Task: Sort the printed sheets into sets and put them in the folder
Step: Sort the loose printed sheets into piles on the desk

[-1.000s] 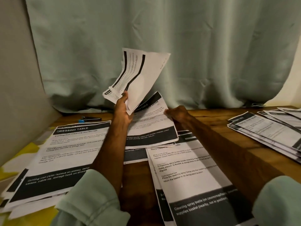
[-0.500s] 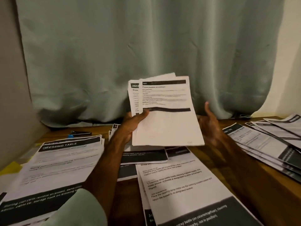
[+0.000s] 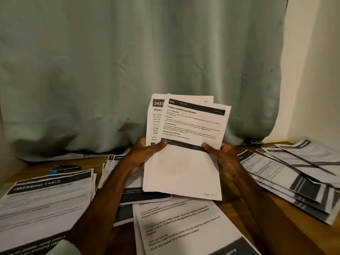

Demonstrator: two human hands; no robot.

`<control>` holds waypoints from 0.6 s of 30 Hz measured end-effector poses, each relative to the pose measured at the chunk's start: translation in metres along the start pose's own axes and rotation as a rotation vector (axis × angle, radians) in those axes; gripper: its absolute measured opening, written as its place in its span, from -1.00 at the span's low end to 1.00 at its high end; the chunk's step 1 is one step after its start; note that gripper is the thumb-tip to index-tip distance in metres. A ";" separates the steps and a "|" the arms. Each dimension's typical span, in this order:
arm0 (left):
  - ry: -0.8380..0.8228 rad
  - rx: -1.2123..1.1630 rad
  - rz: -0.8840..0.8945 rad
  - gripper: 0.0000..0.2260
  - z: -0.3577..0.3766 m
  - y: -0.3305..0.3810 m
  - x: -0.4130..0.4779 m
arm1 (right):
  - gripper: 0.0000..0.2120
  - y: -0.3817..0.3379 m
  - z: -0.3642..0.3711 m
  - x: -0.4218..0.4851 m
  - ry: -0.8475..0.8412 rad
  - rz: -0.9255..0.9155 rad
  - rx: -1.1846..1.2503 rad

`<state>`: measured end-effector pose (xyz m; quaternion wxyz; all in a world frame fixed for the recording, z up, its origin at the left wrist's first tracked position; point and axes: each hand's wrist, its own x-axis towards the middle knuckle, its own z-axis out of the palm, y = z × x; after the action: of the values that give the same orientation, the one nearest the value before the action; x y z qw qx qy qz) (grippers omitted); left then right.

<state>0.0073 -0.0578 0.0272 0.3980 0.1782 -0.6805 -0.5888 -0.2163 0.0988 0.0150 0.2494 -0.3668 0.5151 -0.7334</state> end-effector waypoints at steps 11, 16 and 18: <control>0.090 -0.041 0.029 -0.63 0.005 0.002 0.002 | -0.80 -0.001 -0.004 0.005 -0.010 -0.006 -0.067; 0.185 -0.110 0.035 -0.63 0.002 -0.001 0.007 | -0.73 -0.001 -0.003 0.006 -0.038 0.001 -0.022; 0.207 -0.123 0.048 -0.53 -0.001 -0.002 0.008 | -0.65 -0.002 -0.006 0.006 -0.030 0.000 0.055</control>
<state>0.0029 -0.0649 0.0280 0.4903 0.1967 -0.6024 -0.5984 -0.2243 0.0987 0.0176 0.2671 -0.3708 0.4911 -0.7416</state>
